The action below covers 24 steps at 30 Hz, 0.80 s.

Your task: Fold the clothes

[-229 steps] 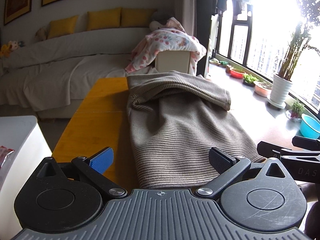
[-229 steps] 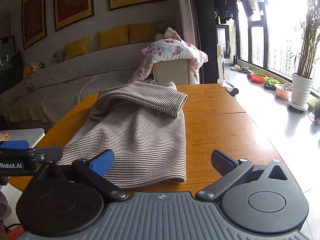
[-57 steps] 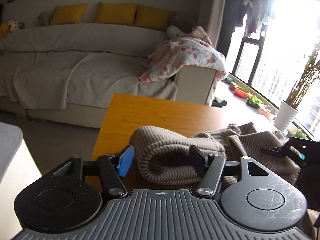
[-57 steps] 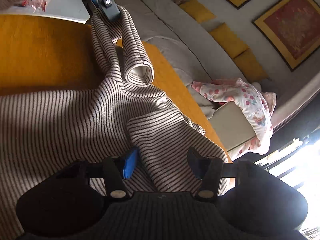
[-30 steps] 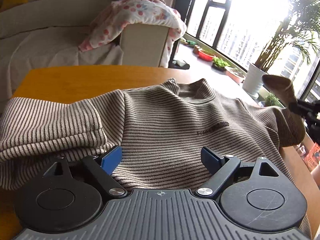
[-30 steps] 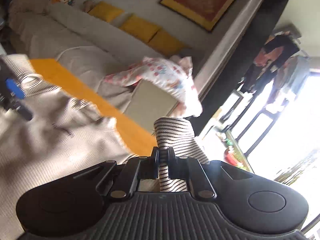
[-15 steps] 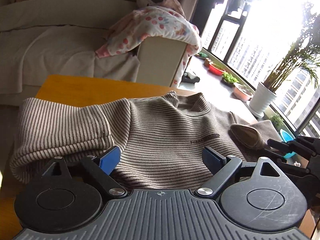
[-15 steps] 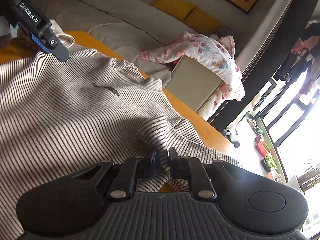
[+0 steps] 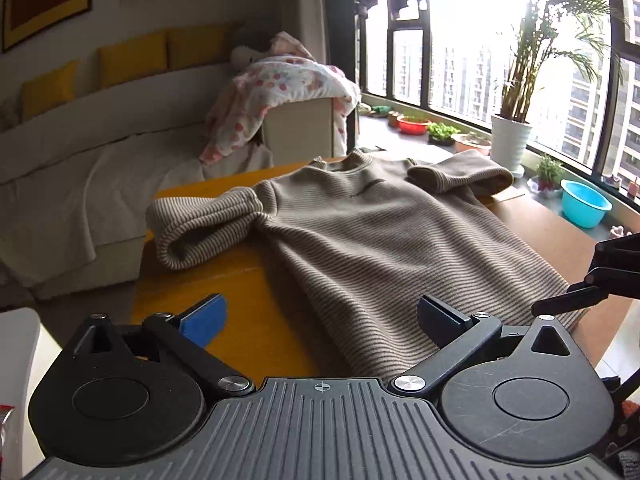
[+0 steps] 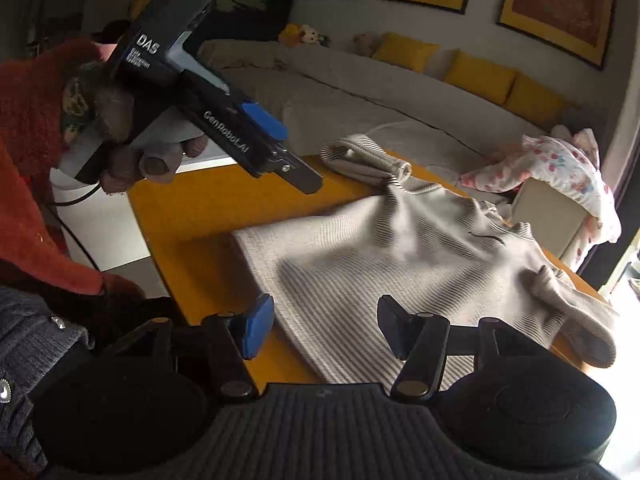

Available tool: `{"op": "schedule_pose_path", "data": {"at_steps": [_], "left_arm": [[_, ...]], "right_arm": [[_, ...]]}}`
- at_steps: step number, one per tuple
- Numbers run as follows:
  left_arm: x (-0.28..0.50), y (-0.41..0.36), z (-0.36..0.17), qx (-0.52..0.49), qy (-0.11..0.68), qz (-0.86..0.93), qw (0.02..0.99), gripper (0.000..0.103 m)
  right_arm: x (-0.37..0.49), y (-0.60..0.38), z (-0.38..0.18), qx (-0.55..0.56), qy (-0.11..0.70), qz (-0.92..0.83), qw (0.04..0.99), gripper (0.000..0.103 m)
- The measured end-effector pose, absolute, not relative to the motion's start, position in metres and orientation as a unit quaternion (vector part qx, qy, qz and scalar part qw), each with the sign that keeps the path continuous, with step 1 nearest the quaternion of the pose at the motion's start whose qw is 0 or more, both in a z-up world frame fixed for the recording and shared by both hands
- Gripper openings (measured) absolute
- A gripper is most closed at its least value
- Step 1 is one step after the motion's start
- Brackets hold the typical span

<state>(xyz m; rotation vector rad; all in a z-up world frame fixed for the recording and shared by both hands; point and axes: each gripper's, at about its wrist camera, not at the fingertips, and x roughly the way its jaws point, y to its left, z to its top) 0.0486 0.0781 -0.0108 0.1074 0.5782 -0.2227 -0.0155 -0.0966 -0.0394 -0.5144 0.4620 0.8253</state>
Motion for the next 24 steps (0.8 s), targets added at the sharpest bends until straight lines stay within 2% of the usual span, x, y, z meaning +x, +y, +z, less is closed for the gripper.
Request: {"op": "schedule_pose_path", "data": {"at_steps": [5,6,7,8,12,15,18,21,22,24], "left_arm": [[0.015,0.08,0.001,0.07,0.271,-0.134,0.951,0.103],[0.009,0.077,0.002,0.079,0.27,-0.144,0.949,0.103],[0.005,0.074,0.001,0.087,0.27,-0.151,0.947,0.103],[0.001,0.069,-0.002,0.1,0.272,-0.162,0.943,0.103],[0.004,0.041,-0.029,0.163,0.281,-0.168,0.931,0.103],[0.033,0.03,-0.044,0.181,0.285,-0.102,0.936,0.103],[0.058,0.038,-0.039,0.167,0.264,-0.044,0.949,0.103],[0.071,0.049,-0.026,0.15,0.24,-0.005,0.959,0.103],[0.073,0.053,-0.02,0.147,0.233,0.002,0.961,0.103],[0.077,0.061,-0.008,0.143,0.219,0.016,0.965,0.103]], "right_arm": [[-0.025,-0.051,-0.064,-0.306,0.188,0.387,0.849,0.056],[-0.025,-0.045,-0.067,-0.33,0.172,0.368,0.852,0.046],[-0.025,-0.039,-0.069,-0.353,0.156,0.349,0.854,0.027],[-0.019,-0.038,-0.064,-0.354,0.146,0.332,0.862,0.023],[-0.003,-0.043,-0.037,-0.338,0.117,0.292,0.887,0.02],[-0.003,-0.048,-0.027,-0.336,0.107,0.284,0.892,0.02],[-0.006,-0.058,-0.029,-0.332,0.116,0.281,0.893,0.024],[-0.018,-0.073,-0.042,-0.322,0.127,0.257,0.902,0.058],[-0.019,-0.079,-0.049,-0.317,0.139,0.246,0.905,0.062],[-0.021,-0.09,-0.062,-0.307,0.162,0.225,0.911,0.062]]}}
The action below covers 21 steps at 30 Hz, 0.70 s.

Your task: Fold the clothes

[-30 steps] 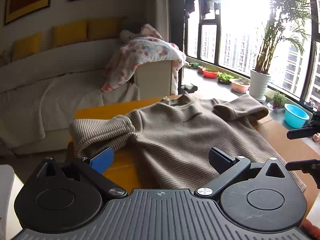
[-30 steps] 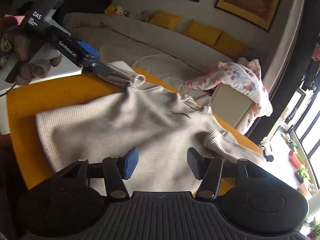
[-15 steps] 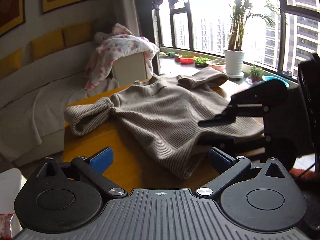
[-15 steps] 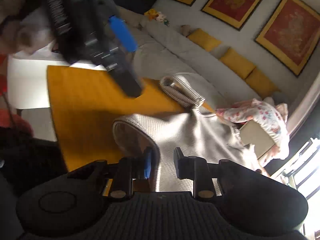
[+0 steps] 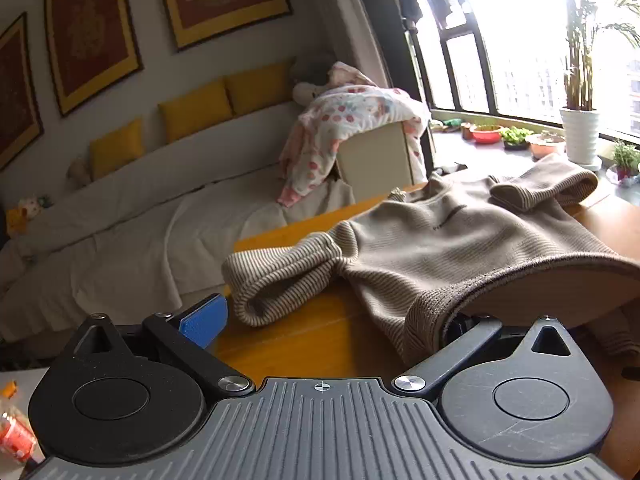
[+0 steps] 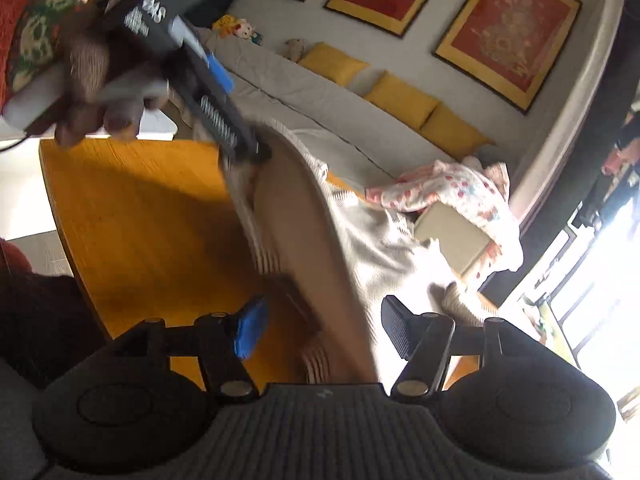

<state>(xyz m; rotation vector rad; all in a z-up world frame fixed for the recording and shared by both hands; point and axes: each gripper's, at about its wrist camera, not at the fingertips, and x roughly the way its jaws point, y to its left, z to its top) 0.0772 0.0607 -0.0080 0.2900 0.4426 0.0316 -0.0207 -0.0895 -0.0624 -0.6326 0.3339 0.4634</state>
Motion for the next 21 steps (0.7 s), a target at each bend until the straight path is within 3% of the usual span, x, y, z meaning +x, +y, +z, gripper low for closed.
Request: {"op": "schedule_pose_path", "data": {"at_steps": [2,4,11,16,21], "left_arm": [[0.08,0.066,0.004,0.152,0.202,0.026,0.967,0.103],[0.079,0.067,0.016,0.18,0.186,0.025,0.966,0.103],[0.046,0.038,0.026,0.298,0.131,-0.02,0.945,0.103],[0.047,0.039,-0.017,0.298,0.206,-0.041,0.931,0.103],[0.049,0.058,-0.048,0.213,0.279,-0.068,0.934,0.103]], "right_arm": [[-0.011,-0.107,-0.057,-0.317,0.15,0.172,0.92,0.061],[-0.002,-0.124,-0.051,-0.327,0.137,0.118,0.927,0.053],[0.014,-0.175,0.022,-0.323,0.06,0.023,0.944,0.057],[0.008,-0.176,-0.01,-0.312,0.106,0.044,0.943,0.062],[0.013,-0.174,-0.063,-0.258,0.206,0.084,0.94,0.068]]}}
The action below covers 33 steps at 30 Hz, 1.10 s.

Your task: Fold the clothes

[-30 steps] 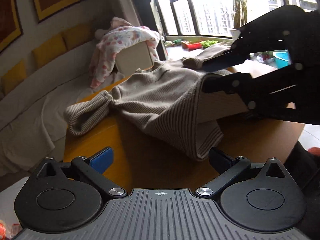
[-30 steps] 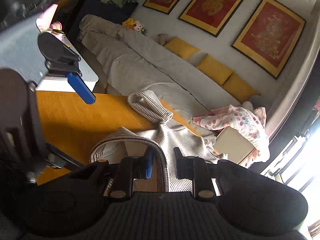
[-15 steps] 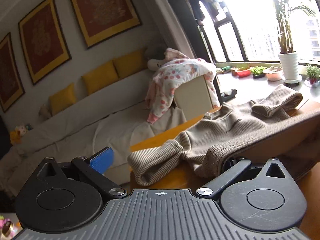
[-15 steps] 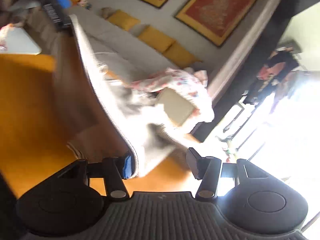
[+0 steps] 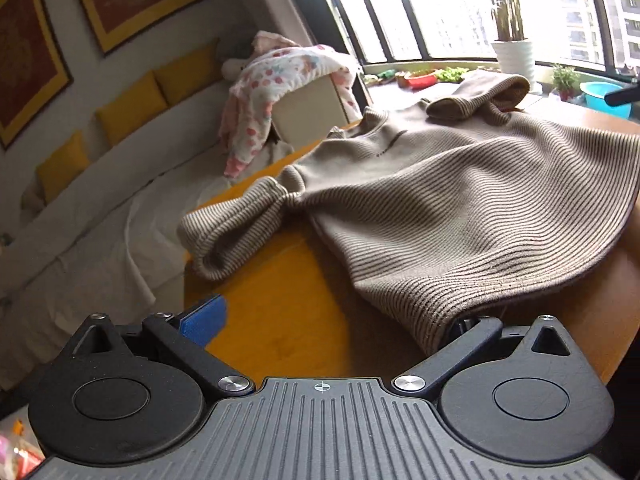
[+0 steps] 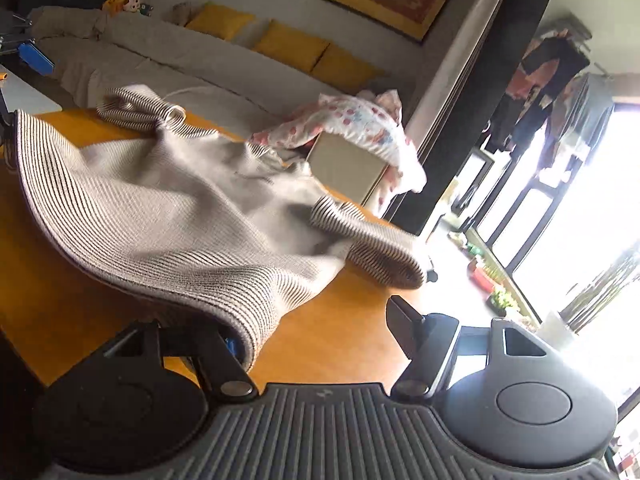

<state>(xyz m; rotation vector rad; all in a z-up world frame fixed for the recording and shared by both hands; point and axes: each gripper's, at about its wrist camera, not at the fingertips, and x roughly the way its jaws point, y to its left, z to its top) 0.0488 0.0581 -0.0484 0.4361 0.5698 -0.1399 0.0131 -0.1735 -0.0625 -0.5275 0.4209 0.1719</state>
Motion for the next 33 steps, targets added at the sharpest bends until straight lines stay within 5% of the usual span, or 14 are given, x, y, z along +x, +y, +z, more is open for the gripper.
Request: {"op": "schedule_pose_path", "data": {"at_steps": [6,12,20,25,33], "left_arm": [[0.058,0.06,-0.036,0.254,0.25,-0.025,0.934,0.103],[0.039,0.056,0.016,0.315,0.161,-0.013,0.935,0.103],[0.008,0.049,-0.034,0.349,0.286,-0.136,0.882,0.103],[-0.006,0.066,-0.029,0.232,0.32,-0.236,0.888,0.103],[0.068,0.078,-0.001,-0.04,0.304,-0.243,0.92,0.103]], "right_arm": [[0.024,-0.171,-0.072,-0.252,0.212,0.072,0.942,0.063],[0.024,-0.182,-0.001,-0.391,0.066,0.014,0.918,0.068],[0.007,-0.196,-0.027,-0.401,0.192,0.131,0.886,0.087],[-0.017,-0.209,-0.037,-0.317,0.277,0.239,0.875,0.087],[0.028,-0.222,0.046,-0.078,0.216,0.294,0.928,0.094]]}}
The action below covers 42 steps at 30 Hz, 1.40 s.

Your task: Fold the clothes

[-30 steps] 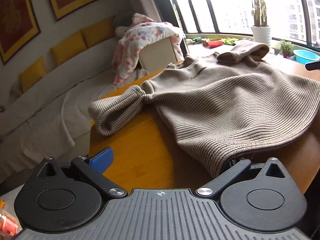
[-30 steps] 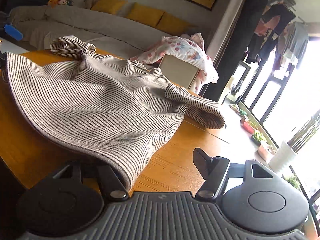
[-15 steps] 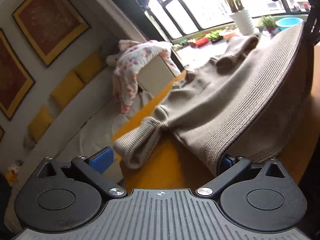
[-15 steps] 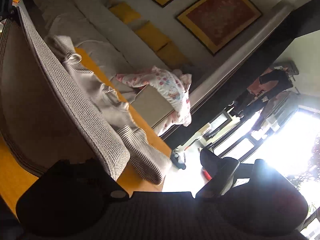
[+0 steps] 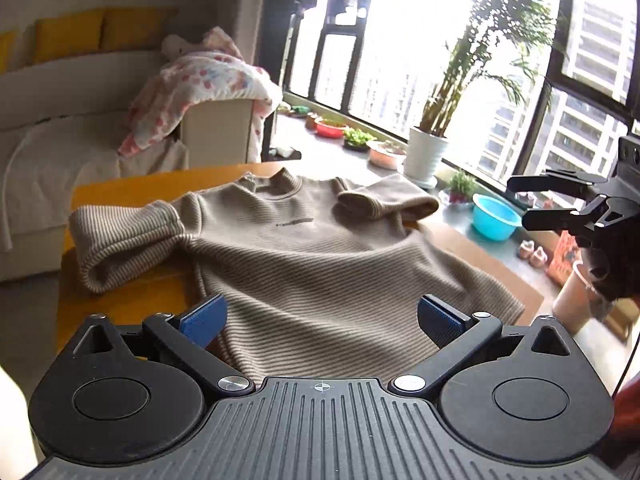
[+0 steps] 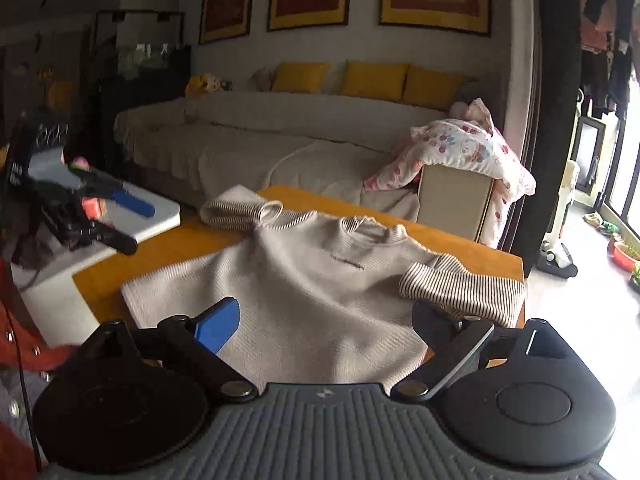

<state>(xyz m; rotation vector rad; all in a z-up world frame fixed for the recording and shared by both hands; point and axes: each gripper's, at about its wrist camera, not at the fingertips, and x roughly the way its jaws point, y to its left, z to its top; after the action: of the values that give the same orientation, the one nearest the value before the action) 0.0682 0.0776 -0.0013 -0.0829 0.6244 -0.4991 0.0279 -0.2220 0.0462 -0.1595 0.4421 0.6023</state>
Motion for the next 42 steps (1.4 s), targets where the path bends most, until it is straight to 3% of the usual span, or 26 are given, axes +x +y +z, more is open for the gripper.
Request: {"op": "schedule_pose_path", "data": {"at_steps": [2,3,4,6,17,18,19,26,32,33,35,36,37,42], "left_arm": [[0.09,0.077,-0.011,-0.089,0.318,-0.23,0.915,0.103],[0.099,0.076,-0.016,-0.106,0.323,-0.226,0.913,0.103],[0.104,0.077,-0.022,-0.12,0.323,-0.229,0.91,0.103],[0.111,0.078,-0.031,-0.143,0.326,-0.242,0.903,0.103],[0.131,0.098,-0.058,-0.211,0.351,-0.282,0.867,0.103],[0.134,0.098,-0.061,-0.22,0.352,-0.288,0.863,0.103],[0.136,0.099,-0.064,-0.228,0.352,-0.293,0.859,0.103],[0.148,0.095,-0.079,-0.225,0.385,-0.282,0.85,0.103],[0.145,0.092,-0.074,-0.198,0.389,-0.266,0.86,0.103],[0.146,0.092,-0.071,-0.197,0.389,-0.265,0.86,0.103],[0.147,0.094,-0.064,-0.197,0.382,-0.265,0.863,0.103],[0.149,0.094,-0.059,-0.196,0.373,-0.268,0.866,0.103],[0.154,0.092,-0.053,-0.191,0.359,-0.27,0.873,0.103],[0.185,0.08,-0.031,-0.186,0.287,-0.26,0.903,0.103]], "right_arm": [[0.064,-0.207,0.055,-0.044,0.219,0.292,0.93,0.093],[0.081,-0.2,0.059,-0.027,0.22,0.291,0.931,0.083],[0.099,-0.186,0.059,-0.036,0.222,0.297,0.928,0.062],[0.142,-0.157,0.052,-0.048,0.251,0.3,0.919,0.05],[0.351,-0.053,-0.045,0.0,0.367,0.273,0.889,0.051],[0.356,-0.047,-0.052,-0.001,0.377,0.275,0.884,0.037],[0.356,-0.041,-0.056,-0.007,0.373,0.272,0.887,0.012],[0.375,-0.008,-0.027,-0.08,0.273,0.248,0.926,0.01],[0.399,-0.005,-0.062,-0.104,0.318,0.267,0.904,0.011],[0.392,-0.016,-0.055,-0.084,0.312,0.271,0.907,0.015],[0.375,-0.041,-0.04,-0.05,0.295,0.267,0.916,0.036],[0.36,-0.06,-0.029,-0.038,0.277,0.26,0.924,0.056],[0.343,-0.076,-0.026,-0.036,0.267,0.257,0.928,0.066],[0.259,-0.134,-0.024,-0.015,0.235,0.251,0.939,0.075]]}}
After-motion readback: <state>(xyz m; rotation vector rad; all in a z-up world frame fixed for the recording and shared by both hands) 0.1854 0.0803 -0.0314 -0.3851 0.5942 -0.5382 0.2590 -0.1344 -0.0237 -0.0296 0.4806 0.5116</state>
